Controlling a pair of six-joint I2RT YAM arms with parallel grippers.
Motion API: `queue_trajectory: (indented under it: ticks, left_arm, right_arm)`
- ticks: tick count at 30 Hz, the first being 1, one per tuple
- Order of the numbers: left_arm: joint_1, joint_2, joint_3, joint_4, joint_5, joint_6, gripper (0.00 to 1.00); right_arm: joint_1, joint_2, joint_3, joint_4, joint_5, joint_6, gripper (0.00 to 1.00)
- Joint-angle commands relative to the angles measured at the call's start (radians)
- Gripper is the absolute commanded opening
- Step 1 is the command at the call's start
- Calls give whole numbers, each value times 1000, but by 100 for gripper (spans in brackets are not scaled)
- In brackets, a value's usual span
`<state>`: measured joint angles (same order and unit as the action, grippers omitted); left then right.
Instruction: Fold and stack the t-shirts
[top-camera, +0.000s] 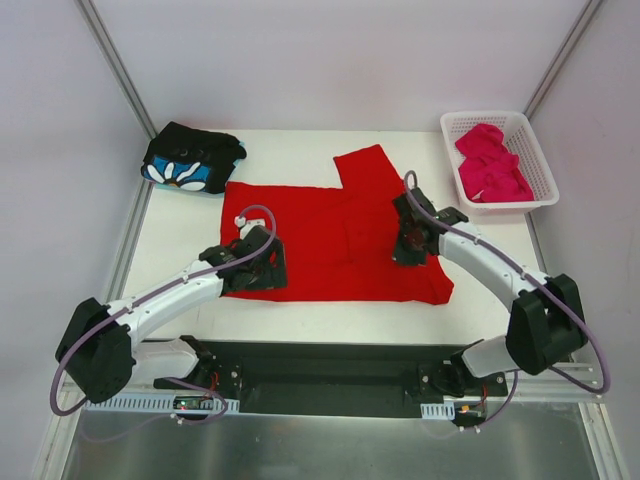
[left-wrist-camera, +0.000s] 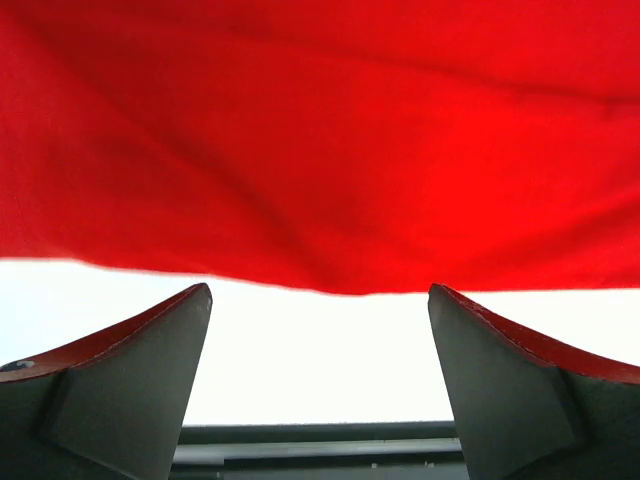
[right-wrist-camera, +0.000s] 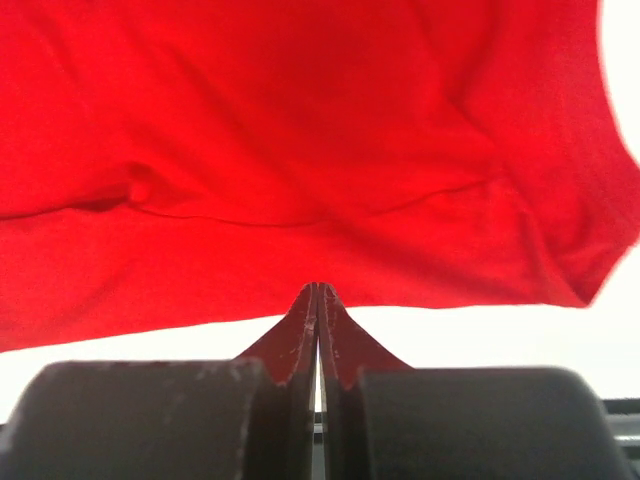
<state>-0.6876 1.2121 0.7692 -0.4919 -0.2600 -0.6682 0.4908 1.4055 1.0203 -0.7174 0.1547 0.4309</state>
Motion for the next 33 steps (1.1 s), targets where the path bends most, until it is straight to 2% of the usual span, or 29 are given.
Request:
queue_trajectory:
  ticks: [1, 9, 15, 26, 33]
  left_arm:
    - [-4, -68, -53, -79, 51, -114, 90]
    - [-4, -106, -30, -120, 44, -125, 91]
    - [-4, -95, -11, -154, 34, -126, 91]
    - [-4, -117, 13, -194, -27, -145, 94]
    - [10, -120, -42, -182, -70, -191, 96]
  right_arm:
    - [43, 95, 67, 45, -104, -29, 1]
    - [42, 360, 242, 76, -179, -112, 1]
    - [0, 472, 251, 117, -214, -112, 1]
    - [-78, 435, 104, 191, -242, -138, 1]
    - [-89, 420, 26, 233, -195, -141, 1]
